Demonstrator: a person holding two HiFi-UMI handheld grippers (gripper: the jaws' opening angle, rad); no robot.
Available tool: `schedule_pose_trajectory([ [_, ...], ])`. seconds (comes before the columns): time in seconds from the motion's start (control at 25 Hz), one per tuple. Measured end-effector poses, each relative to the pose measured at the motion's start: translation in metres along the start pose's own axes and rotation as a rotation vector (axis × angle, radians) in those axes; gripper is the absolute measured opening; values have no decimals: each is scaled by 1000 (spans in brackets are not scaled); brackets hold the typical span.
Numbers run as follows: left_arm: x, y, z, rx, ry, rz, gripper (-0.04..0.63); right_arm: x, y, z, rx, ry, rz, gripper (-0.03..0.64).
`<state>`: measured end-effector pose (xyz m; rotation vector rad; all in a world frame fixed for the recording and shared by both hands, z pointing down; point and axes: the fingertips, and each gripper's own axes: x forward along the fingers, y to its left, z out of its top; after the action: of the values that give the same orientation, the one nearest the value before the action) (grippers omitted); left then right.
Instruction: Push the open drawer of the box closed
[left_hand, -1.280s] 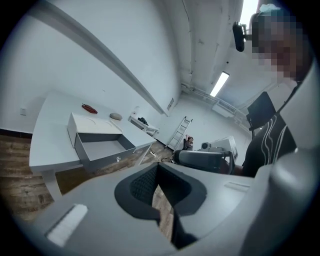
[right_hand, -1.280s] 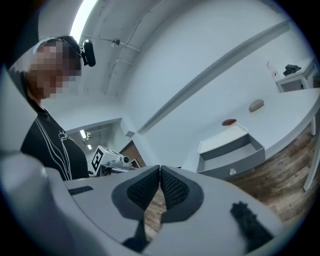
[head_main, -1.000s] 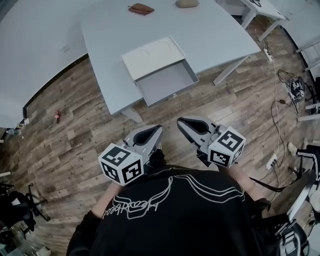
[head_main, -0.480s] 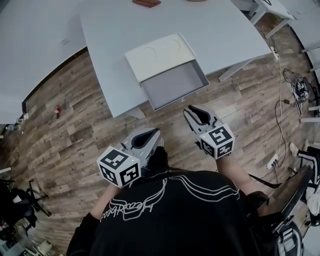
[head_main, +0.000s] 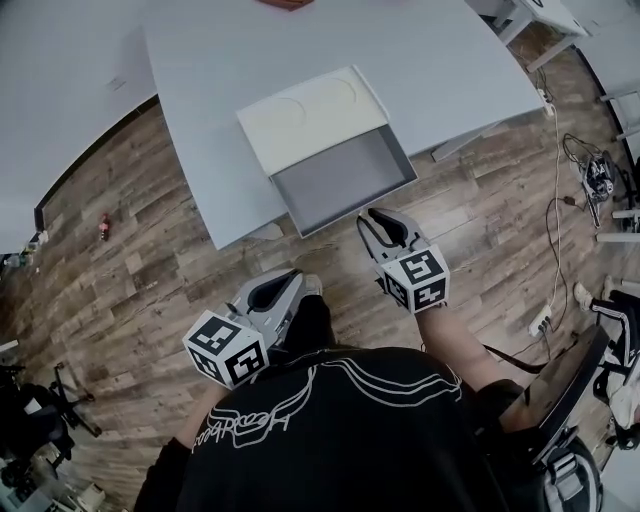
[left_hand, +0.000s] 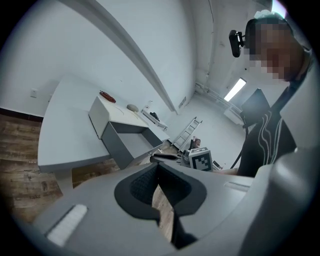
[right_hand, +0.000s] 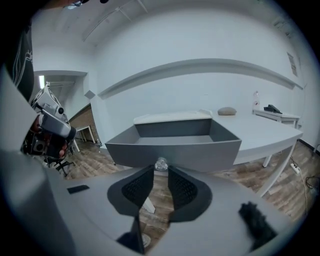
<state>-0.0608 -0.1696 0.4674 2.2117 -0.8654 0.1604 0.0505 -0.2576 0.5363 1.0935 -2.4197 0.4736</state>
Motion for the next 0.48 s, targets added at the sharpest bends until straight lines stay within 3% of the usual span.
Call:
schedule_pose_trajectory([
  [0.48, 9, 15, 10, -26, 7, 11, 9, 5, 1, 1, -14, 10, 9, 80],
])
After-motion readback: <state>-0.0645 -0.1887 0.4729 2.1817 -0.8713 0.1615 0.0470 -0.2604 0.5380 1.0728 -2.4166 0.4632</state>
